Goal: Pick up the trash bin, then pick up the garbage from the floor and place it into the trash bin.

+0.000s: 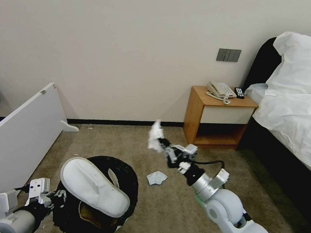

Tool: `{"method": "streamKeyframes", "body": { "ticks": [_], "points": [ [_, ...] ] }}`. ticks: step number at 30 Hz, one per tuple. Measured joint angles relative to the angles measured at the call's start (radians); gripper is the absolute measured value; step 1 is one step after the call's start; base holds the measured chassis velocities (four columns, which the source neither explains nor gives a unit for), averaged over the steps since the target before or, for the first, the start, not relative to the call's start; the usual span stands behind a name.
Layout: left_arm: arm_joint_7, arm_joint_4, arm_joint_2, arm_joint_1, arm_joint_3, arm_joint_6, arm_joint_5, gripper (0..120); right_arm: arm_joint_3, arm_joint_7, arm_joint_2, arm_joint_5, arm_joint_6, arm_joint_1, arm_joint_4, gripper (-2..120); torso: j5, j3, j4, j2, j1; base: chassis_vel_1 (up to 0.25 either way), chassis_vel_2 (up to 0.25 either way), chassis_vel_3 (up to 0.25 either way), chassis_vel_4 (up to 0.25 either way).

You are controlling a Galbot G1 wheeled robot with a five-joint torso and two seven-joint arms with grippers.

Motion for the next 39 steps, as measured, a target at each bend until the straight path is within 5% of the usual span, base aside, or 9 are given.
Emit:
{"method": "streamKeyframes", "body": {
  "ticks": [16,32,39],
  "points": [
    [0.0,-0.014,0.004,0.01,-0.002,0.0,0.002,3,-0.362,-0.027,-0.056,0.083,-0.047,0.261,-0.006,0,0.0,0.0,-0.0001,0.0,0.0,0.0,0.0,0.0,0.0],
    [0.0,-0.022,0.0,0.007,0.003,0.0,0.008,3,-0.514,0.194,-0.061,0.179,-0.292,0.315,-0.011,0,0.0,0.0,0.0,0.0,0.0,0.0,0.0,0.0,0.0],
    [0.0,-0.023,0.003,0.003,0.0,0.0,0.003,3,-0.541,0.293,-0.052,0.149,-0.332,0.31,-0.013,4,0.0,0.0,0.0,0.0,0.0,0.0,0.0,0.0,0.0]
  ]
}}
